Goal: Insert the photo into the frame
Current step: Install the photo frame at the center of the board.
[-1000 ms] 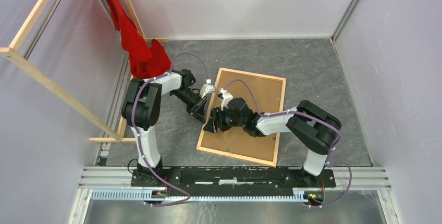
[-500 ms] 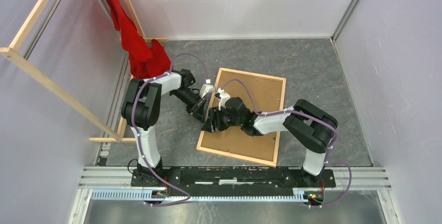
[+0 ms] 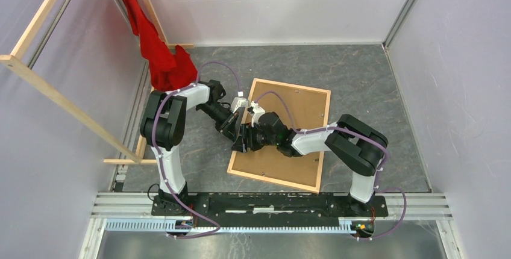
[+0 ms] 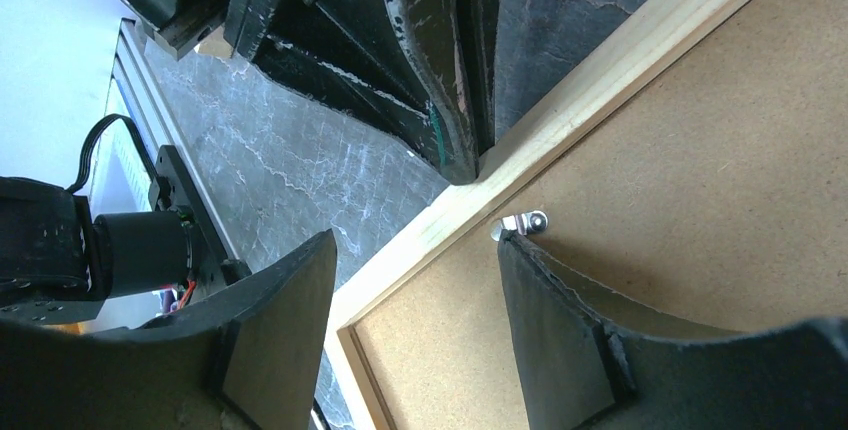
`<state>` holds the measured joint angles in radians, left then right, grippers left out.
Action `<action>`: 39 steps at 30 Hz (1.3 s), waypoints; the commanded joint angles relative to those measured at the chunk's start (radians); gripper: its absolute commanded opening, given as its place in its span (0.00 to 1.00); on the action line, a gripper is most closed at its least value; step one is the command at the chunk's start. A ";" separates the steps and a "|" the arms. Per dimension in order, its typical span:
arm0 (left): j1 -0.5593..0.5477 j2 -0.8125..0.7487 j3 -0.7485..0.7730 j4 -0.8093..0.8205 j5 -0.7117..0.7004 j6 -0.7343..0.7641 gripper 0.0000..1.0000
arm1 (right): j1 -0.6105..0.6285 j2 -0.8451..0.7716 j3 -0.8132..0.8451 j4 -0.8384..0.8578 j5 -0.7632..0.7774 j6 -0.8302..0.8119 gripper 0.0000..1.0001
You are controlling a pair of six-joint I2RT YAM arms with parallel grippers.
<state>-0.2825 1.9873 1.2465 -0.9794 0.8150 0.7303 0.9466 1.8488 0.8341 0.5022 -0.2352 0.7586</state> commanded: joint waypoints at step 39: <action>-0.014 -0.010 -0.009 0.032 -0.011 0.009 0.15 | 0.011 -0.043 -0.061 -0.011 0.122 0.005 0.67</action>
<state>-0.2829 1.9869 1.2465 -0.9813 0.8165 0.7303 0.9554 1.7710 0.7635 0.4767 -0.1364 0.7662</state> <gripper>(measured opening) 0.154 0.676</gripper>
